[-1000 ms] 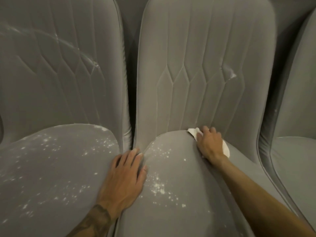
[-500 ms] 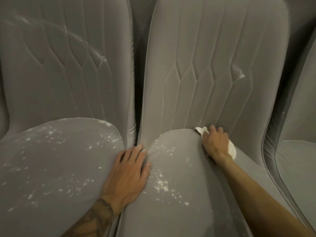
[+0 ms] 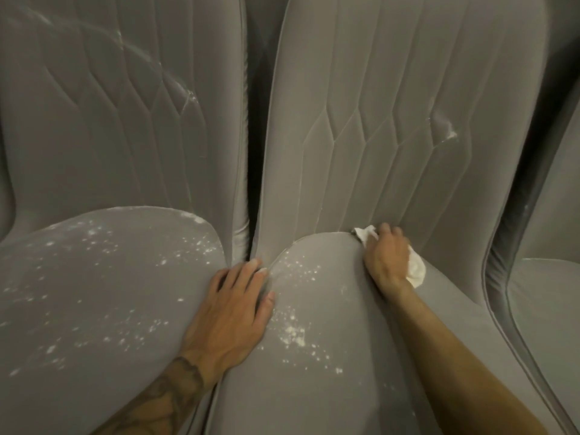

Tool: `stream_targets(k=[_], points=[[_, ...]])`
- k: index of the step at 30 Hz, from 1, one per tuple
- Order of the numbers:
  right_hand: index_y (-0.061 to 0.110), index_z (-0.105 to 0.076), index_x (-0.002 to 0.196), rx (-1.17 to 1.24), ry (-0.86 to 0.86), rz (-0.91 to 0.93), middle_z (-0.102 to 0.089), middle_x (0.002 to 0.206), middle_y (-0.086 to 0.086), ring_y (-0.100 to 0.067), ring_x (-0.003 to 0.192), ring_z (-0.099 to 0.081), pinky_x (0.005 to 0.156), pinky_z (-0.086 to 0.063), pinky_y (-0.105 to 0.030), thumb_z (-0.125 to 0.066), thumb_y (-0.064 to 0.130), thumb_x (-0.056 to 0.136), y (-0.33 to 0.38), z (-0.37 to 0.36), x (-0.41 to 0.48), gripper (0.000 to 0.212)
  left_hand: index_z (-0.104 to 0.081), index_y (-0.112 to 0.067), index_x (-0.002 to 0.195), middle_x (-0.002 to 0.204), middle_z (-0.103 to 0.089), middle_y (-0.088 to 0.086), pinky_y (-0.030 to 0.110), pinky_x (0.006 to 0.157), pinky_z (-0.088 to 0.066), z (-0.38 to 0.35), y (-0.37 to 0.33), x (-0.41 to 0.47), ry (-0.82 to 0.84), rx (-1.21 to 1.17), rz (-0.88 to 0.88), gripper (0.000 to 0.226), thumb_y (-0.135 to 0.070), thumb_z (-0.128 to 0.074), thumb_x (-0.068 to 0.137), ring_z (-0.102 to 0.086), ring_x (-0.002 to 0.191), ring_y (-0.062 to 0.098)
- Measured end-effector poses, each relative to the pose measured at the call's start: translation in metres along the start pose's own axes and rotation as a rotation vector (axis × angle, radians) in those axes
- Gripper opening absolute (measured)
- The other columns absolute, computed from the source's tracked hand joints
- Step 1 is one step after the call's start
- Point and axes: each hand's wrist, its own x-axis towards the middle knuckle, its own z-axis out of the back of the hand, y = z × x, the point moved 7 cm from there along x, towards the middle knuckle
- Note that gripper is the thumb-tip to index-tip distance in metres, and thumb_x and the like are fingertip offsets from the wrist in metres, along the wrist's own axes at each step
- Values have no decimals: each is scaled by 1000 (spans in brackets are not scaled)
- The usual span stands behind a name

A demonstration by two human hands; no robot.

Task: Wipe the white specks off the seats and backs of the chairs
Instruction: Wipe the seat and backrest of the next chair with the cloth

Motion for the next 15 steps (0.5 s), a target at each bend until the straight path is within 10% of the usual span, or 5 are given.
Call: stream_targets(k=[4, 15], points=[[7, -60, 107, 18, 132, 256, -60, 112, -17, -37, 106, -55, 92, -43, -43, -53, 22, 100, 11, 6, -12, 18, -55, -21, 138, 149, -49, 0, 42, 113, -38, 1, 1, 1, -19, -7, -19, 44, -44, -33, 107, -49, 135, 19], [6, -57, 107, 20, 182, 155, -61, 111, -17, -36, 106, -56, 85, -36, -38, -50, 24, 102, -7, 18, -8, 20, -57, -20, 137, 149, -50, 1, 41, 112, -38, 2, 1, 1, -29, 10, -13, 46, -44, -34, 106, -51, 132, 20]])
